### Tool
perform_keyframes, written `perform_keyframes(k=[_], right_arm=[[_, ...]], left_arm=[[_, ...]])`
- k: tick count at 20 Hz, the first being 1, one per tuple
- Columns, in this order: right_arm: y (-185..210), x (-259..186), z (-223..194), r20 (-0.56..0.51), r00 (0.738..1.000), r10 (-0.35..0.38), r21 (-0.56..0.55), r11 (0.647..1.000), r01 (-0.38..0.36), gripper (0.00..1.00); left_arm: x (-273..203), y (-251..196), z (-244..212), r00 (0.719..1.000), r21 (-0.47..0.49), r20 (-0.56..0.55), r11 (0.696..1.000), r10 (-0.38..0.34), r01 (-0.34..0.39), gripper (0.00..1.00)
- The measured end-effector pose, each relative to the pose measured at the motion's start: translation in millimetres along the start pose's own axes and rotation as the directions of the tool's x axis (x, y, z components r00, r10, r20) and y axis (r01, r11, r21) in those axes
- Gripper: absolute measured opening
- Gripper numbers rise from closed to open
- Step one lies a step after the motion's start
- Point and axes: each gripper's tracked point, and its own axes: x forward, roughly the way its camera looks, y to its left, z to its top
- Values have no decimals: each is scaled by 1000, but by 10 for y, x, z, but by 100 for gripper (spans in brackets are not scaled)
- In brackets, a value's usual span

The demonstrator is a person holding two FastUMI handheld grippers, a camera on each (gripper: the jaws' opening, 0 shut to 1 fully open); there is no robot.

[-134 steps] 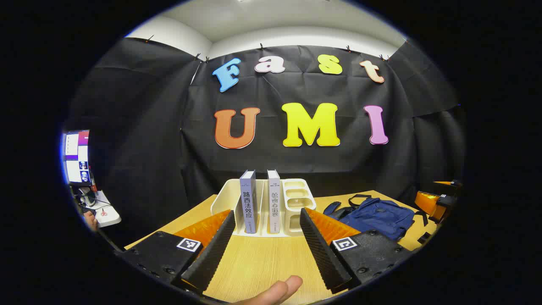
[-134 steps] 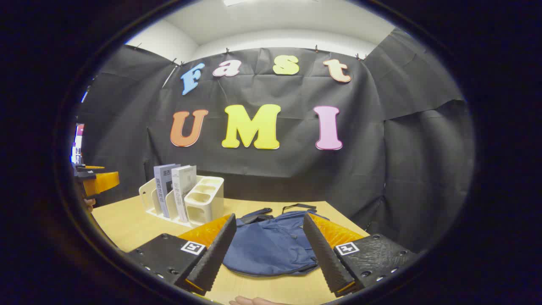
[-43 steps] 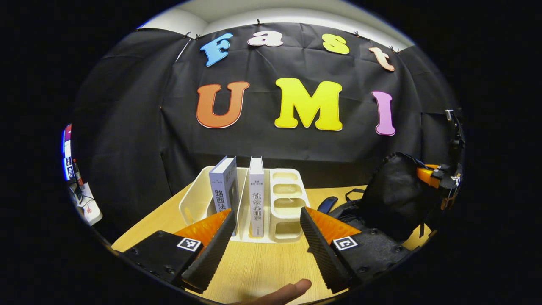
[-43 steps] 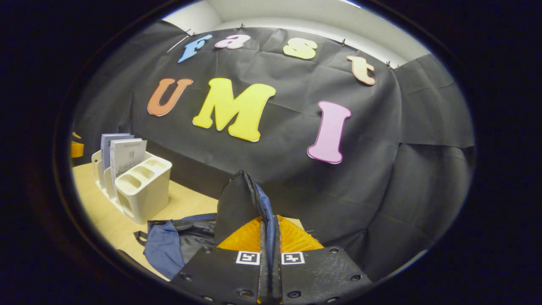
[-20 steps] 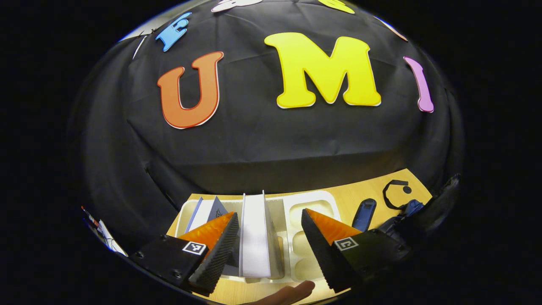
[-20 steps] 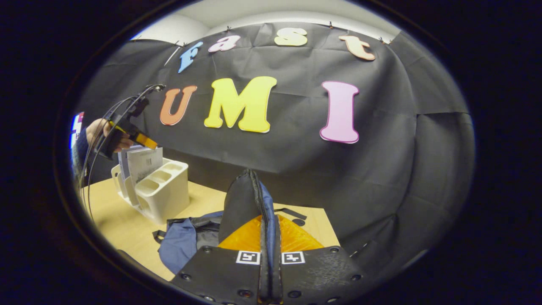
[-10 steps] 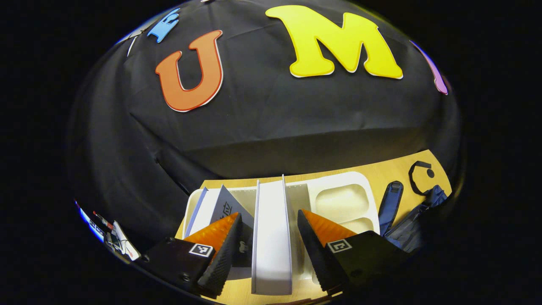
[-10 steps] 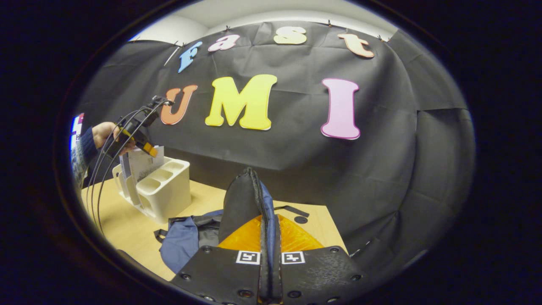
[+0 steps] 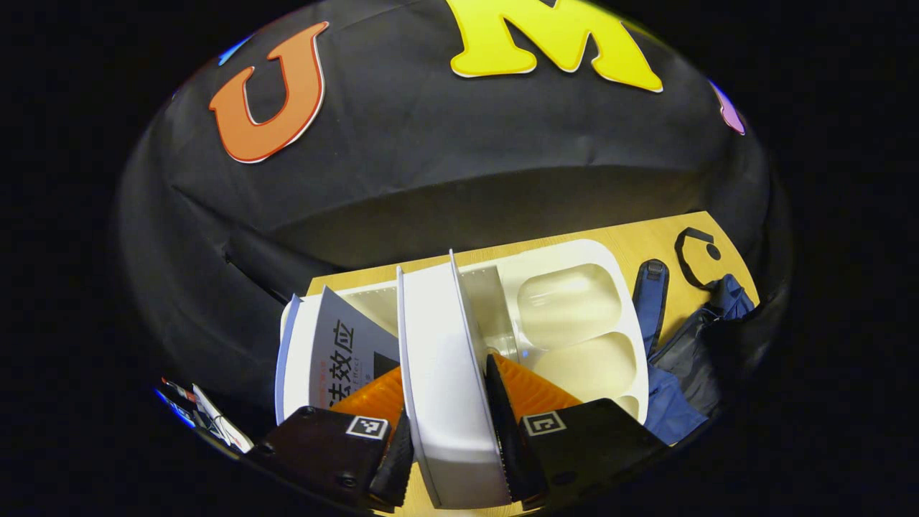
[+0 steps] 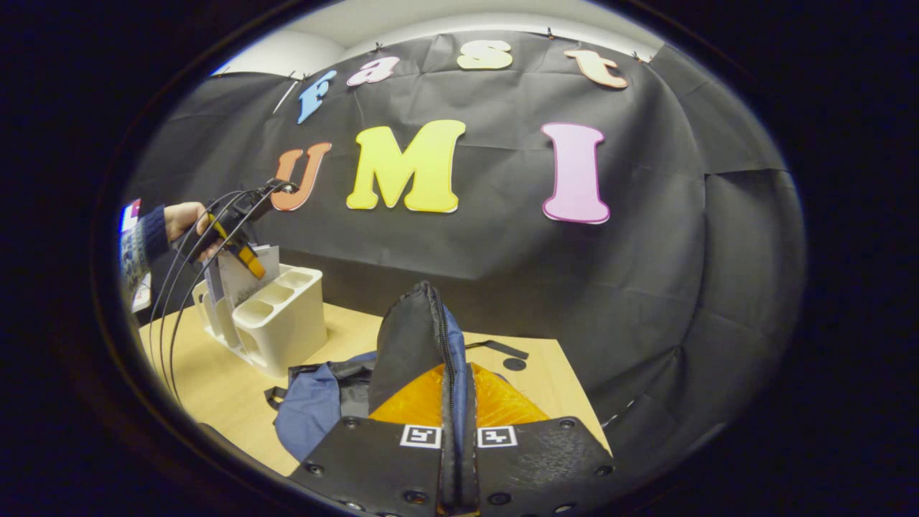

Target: Open the schoolbag, grab two books from the bookshelf and put them into the schoolbag.

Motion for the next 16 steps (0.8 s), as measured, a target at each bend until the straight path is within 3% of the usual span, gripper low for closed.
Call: perform_keyframes(k=[1, 2, 3, 8, 9, 10, 12, 15, 16], right_arm=[[10, 1, -5, 0, 1000, 3, 2, 1000, -3, 4], [14, 1, 2, 0, 1000, 4, 4, 1000, -4, 4], [14, 4, -17, -3, 1000, 2, 2, 1000, -2, 4], [24, 7, -64, -8, 1000, -2, 5, 1000, 2, 4], [20, 7, -86, -11, 1000, -5, 3, 1000, 5, 2], [23, 7, -94, -12, 1000, -9, 2, 1000, 9, 3], [35, 5, -106, -11, 1000, -9, 2, 1000, 9, 4], [60, 31, -123, -15, 1000, -11, -1, 1000, 11, 4], [74, 37, -126, -16, 1000, -9, 1, 1000, 9, 2]], left_arm=[[-21, -23, -38, 1000, -8, -7, 1000, -9, 9, 56], [-48, -39, -61, 1000, -21, -11, 1000, -17, 17, 51], [-77, -56, -93, 1000, -36, -10, 999, -28, 28, 53], [-393, -69, -270, 998, -118, -15, 992, -54, 52, 47], [-472, -63, -310, 998, -128, -15, 990, -54, 52, 51], [-574, -57, -359, 998, -141, -12, 988, -60, 58, 47], [-765, -57, -447, 997, -182, 1, 980, -80, 79, 51], [-1063, -91, -644, 993, -237, 23, 964, -119, 121, 47], [-1147, -104, -721, 991, -250, 33, 959, -129, 133, 51]])
